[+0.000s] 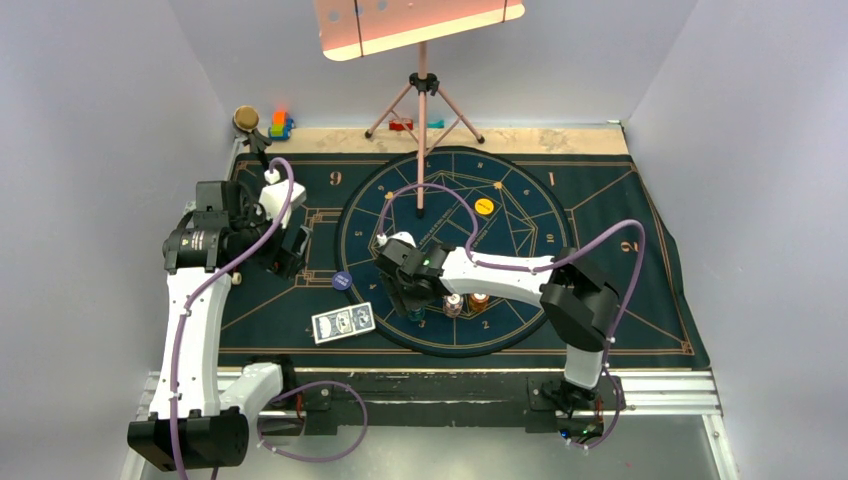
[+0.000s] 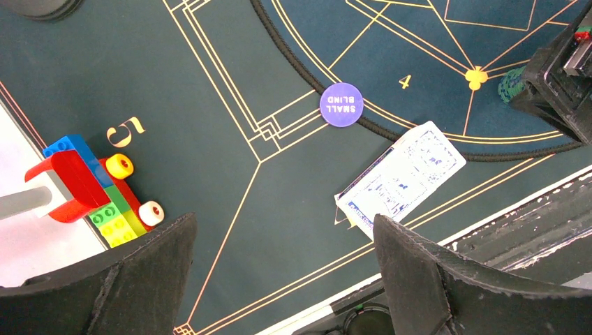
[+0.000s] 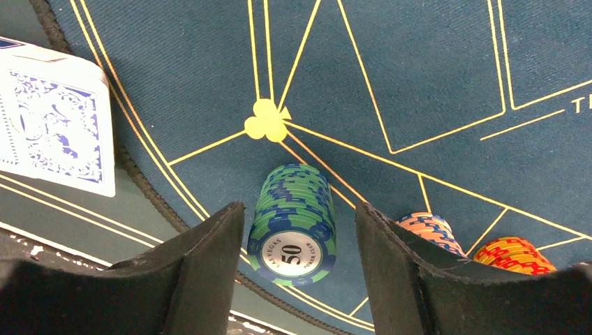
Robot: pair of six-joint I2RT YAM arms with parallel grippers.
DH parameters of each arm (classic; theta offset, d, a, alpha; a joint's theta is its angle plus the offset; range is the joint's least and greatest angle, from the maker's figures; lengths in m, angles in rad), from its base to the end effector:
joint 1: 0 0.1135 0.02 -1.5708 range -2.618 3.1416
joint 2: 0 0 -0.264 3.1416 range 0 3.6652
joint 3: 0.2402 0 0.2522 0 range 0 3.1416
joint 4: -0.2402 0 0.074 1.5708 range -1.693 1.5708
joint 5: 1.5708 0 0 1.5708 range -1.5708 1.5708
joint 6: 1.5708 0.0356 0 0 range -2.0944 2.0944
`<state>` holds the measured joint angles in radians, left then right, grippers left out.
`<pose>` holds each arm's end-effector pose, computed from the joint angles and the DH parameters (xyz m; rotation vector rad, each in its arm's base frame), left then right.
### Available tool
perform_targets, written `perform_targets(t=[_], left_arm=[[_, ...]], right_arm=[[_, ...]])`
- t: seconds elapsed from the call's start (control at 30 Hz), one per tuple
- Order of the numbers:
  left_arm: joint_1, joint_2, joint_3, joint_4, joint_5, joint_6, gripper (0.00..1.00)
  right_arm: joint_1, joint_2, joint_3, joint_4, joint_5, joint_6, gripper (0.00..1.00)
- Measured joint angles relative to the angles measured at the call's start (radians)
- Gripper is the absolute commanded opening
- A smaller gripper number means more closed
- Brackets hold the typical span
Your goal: Distribute texas hold em gaming equipment
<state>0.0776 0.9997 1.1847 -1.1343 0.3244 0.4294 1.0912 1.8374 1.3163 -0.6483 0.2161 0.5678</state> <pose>0.1701 0.0018 0.3520 0.5570 2.3962 -0.1913 0.1795 0.3286 0.1981 -0.6424 2.6295 0.2079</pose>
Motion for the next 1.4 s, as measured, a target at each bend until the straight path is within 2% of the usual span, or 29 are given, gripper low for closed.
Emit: perform_targets(t=[0.4,0.57,0.73,1.03,1.4], left_arm=[[0.0,-0.007,0.0,0.0,-0.012,0.0,1.0],[0.0,-0.013,0.0,0.002,-0.019,0.0,1.0],[0.0,-0.013,0.0,0.003,-0.023,0.0,1.0],[0.0,-0.013,0.0,0.004,-0.027,0.0,1.0],[0.0,-0.013,0.0,0.004,-0.03,0.0,1.0]], right_arm=[[0.0,0.003,0.0,-0.004,0.002,0.008,0.25],[0.0,0.002,0.003,-0.017,0.0,0.01,0.14],[0.0,0.002,0.063,-0.083,0.002,0.008,0.1],[-0.014,0.055,0.325,-0.131,0.01,-0.021,0.07],[-0.09,0.52,0.737,-0.128,-0.002,-0.077,0.08]])
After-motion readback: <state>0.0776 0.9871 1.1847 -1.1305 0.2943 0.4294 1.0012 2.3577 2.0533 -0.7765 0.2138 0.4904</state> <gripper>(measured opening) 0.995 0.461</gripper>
